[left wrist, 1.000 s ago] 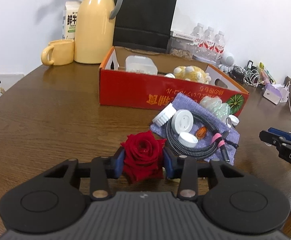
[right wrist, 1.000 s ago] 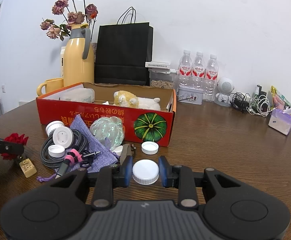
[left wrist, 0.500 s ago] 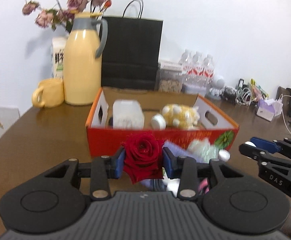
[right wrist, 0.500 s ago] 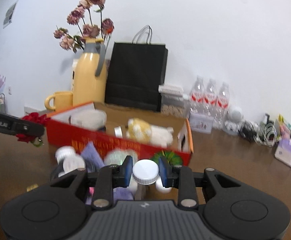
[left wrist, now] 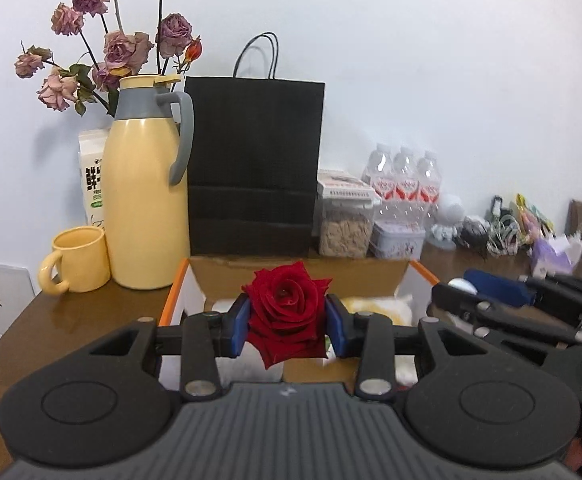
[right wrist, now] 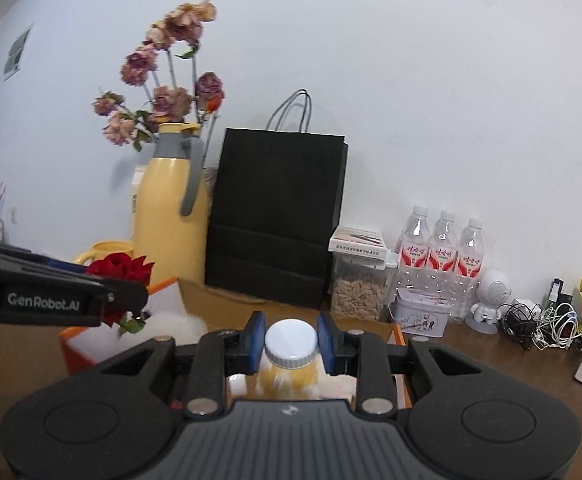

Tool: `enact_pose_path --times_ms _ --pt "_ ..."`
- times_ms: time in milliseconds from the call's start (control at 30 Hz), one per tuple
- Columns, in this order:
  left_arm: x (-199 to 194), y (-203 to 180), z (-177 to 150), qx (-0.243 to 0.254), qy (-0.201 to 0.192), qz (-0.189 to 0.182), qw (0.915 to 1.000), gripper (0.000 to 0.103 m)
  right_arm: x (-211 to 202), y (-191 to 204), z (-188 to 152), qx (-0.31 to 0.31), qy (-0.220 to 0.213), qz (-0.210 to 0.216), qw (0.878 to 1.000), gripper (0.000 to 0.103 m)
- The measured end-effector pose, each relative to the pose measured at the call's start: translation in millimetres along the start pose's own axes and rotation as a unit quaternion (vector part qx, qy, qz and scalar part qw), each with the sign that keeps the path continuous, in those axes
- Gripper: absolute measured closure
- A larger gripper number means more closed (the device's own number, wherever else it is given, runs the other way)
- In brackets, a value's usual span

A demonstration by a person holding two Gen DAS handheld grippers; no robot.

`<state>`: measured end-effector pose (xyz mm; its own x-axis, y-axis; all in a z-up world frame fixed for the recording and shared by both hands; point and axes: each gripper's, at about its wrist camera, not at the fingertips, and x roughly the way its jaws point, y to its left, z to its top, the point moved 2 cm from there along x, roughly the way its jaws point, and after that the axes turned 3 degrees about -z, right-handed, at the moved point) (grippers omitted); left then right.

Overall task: Organize objects
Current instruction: 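Carry the cap with the right tool into the box while the left tool drops the rose there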

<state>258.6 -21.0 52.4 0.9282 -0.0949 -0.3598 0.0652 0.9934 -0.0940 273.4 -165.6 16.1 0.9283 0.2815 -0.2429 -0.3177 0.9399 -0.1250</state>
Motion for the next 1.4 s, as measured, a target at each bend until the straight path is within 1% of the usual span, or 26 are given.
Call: enact_pose_path --times_ms 133,233,300,367,467,600,633,700,733,800,867,900,933,967,1033,1400 --pt "25.6 0.9 9.4 -0.015 -0.006 0.009 0.9998 0.063 30.5 -5.1 0.9 0.021 0.013 -0.008 1.000 0.076" --pt "47.8 2.4 7.2 -0.015 -0.004 0.023 0.9996 0.063 50.6 -15.2 -7.9 0.054 0.022 -0.012 0.998 0.076" --pt "62.9 7.0 -2.1 -0.029 0.008 0.036 0.9989 0.063 60.7 -18.3 -18.6 0.064 0.035 -0.004 0.997 0.076" --pt "75.5 8.6 -9.3 -0.020 0.031 0.035 0.9987 0.063 68.0 -18.5 -24.9 0.060 0.049 0.000 0.997 0.076" --pt "81.7 12.7 -17.2 -0.021 0.043 0.033 0.9983 0.063 71.3 -17.0 -29.7 0.061 0.057 0.004 0.996 0.076" --pt "78.9 11.1 -21.5 -0.016 0.041 0.032 0.9985 0.063 69.5 -15.2 -32.2 0.057 0.058 0.001 0.997 0.076" --pt "77.1 10.3 -22.0 -0.014 0.038 0.031 0.9987 0.061 69.0 -15.4 -32.5 0.058 0.059 0.000 0.997 0.076" --pt "74.4 9.2 -21.4 -0.012 0.032 0.033 0.9989 0.055 66.3 -15.8 -33.0 0.058 0.059 0.000 0.997 0.076" --pt "72.8 9.2 -21.3 -0.010 0.029 0.034 0.9989 0.049 64.9 -15.7 -33.7 0.058 0.059 -0.001 0.997 0.074" --pt "70.0 9.6 -20.3 -0.009 0.023 0.035 0.9991 0.038 64.5 -16.7 -34.0 0.057 0.061 -0.004 0.996 0.058" --pt "66.1 10.5 -19.3 -0.010 0.013 0.042 0.9990 0.002 63.5 -17.3 -34.5 0.058 0.062 -0.006 0.996 0.019" --pt "62.8 11.7 -19.5 -0.013 -0.001 0.047 0.9988 0.000 63.1 -17.5 -34.8 0.058 0.061 -0.009 0.996 0.011" --pt "60.0 12.3 -19.7 -0.016 -0.016 0.051 0.9984 0.000 62.4 -17.2 -34.9 0.057 0.060 -0.015 0.996 0.003" --pt "57.9 13.0 -20.0 -0.017 -0.024 0.056 0.9980 0.000 61.7 -16.6 -34.8 0.055 0.060 -0.018 0.997 0.002" --pt "58.1 13.2 -19.7 -0.015 -0.020 0.058 0.9980 0.000 60.5 -15.8 -34.8 0.053 0.061 -0.018 0.997 0.000" --pt "48.5 15.2 -20.2 -0.022 -0.028 0.052 0.9980 0.000 46.6 -18.7 -28.9 0.055 0.044 -0.021 0.997 0.000"
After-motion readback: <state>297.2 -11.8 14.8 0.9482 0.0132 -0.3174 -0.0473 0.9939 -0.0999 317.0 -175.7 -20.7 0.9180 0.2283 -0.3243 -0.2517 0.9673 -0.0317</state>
